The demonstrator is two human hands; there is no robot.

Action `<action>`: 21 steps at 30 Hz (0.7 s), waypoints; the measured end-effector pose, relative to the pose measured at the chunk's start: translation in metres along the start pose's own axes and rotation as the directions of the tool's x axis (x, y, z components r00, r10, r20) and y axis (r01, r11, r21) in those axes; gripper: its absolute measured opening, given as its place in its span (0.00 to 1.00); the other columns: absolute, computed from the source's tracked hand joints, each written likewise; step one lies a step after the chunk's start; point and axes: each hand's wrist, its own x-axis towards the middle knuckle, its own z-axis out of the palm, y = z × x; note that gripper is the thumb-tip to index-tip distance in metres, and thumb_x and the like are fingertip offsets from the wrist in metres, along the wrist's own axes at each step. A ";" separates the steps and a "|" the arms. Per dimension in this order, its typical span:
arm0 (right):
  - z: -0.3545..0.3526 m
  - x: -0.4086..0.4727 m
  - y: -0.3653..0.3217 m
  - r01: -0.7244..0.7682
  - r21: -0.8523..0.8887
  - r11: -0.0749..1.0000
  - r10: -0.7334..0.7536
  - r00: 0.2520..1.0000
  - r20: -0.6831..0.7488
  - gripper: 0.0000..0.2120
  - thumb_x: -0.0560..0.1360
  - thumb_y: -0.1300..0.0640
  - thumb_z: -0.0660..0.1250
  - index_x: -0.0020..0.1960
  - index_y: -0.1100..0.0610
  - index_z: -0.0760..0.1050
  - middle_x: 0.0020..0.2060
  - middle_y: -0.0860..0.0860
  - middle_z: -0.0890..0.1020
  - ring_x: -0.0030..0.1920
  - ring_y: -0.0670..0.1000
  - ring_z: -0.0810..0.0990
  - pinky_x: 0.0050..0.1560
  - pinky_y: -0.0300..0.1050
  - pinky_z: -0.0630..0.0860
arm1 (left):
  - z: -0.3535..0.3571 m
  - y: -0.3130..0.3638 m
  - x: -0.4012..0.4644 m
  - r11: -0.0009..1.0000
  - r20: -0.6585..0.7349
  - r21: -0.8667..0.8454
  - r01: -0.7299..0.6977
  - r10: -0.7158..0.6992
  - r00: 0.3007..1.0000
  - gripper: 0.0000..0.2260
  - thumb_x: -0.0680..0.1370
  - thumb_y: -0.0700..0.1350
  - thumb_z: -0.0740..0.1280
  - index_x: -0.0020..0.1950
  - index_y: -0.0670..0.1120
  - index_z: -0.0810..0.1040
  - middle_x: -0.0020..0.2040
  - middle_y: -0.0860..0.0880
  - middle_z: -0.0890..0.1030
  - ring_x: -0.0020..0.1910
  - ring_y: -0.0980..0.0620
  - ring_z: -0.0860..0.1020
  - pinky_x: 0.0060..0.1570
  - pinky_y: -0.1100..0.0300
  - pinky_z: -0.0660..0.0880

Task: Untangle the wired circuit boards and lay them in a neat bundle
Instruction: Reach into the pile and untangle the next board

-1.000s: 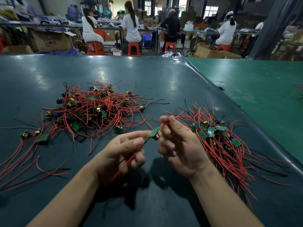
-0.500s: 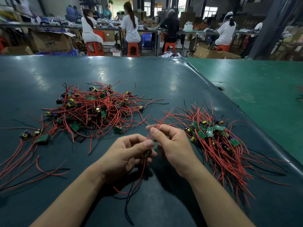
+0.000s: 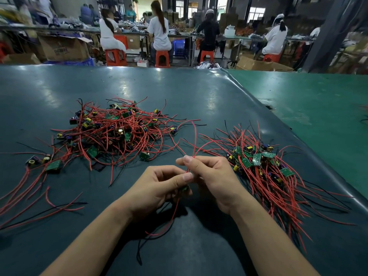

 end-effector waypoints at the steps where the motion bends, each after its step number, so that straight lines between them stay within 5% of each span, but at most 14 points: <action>1: 0.000 0.000 0.000 0.018 -0.020 1.000 -0.018 0.999 -0.032 0.08 0.75 0.57 0.69 0.47 0.61 0.85 0.29 0.47 0.80 0.30 0.45 0.77 0.34 0.38 0.74 | 0.000 0.001 0.000 1.000 0.013 -0.026 0.005 -0.005 1.000 0.06 0.69 0.44 0.71 0.39 0.42 0.83 0.34 0.46 0.81 0.33 0.52 0.79 0.36 0.64 0.75; 4: 0.000 0.000 0.001 0.026 -0.004 1.000 -0.027 0.989 -0.143 0.08 0.72 0.54 0.73 0.41 0.59 0.85 0.22 0.48 0.65 0.24 0.46 0.61 0.28 0.38 0.60 | 0.000 0.003 -0.004 0.996 0.055 -0.087 0.016 -0.011 0.998 0.03 0.71 0.39 0.72 0.37 0.41 0.80 0.34 0.45 0.79 0.31 0.53 0.78 0.33 0.65 0.76; 7: -0.001 0.004 0.002 0.063 0.033 0.997 -0.053 0.965 -0.257 0.09 0.71 0.54 0.75 0.37 0.60 0.83 0.21 0.46 0.61 0.22 0.45 0.56 0.23 0.36 0.56 | 0.000 0.004 -0.005 0.994 0.074 -0.102 0.027 -0.020 0.997 0.04 0.70 0.37 0.72 0.36 0.41 0.80 0.35 0.43 0.77 0.29 0.53 0.77 0.32 0.65 0.75; 13: -0.001 0.010 0.003 0.220 -0.064 0.973 -0.226 0.877 -0.423 0.07 0.72 0.64 0.74 0.43 0.53 0.85 0.27 0.40 0.79 0.22 0.39 0.70 0.28 0.26 0.65 | -0.005 0.004 -0.003 0.998 0.155 -0.051 0.046 -0.038 0.987 0.11 0.64 0.47 0.80 0.36 0.44 0.81 0.33 0.45 0.80 0.29 0.52 0.79 0.32 0.65 0.74; 21: -0.010 0.012 0.001 0.238 0.009 0.971 -0.207 0.865 -0.456 0.08 0.76 0.70 0.67 0.49 0.60 0.82 0.22 0.39 0.74 0.23 0.37 0.72 0.28 0.26 0.67 | -0.006 0.004 -0.005 0.995 0.155 -0.069 0.067 -0.055 0.986 0.13 0.61 0.48 0.81 0.35 0.43 0.80 0.37 0.44 0.81 0.29 0.52 0.78 0.32 0.64 0.75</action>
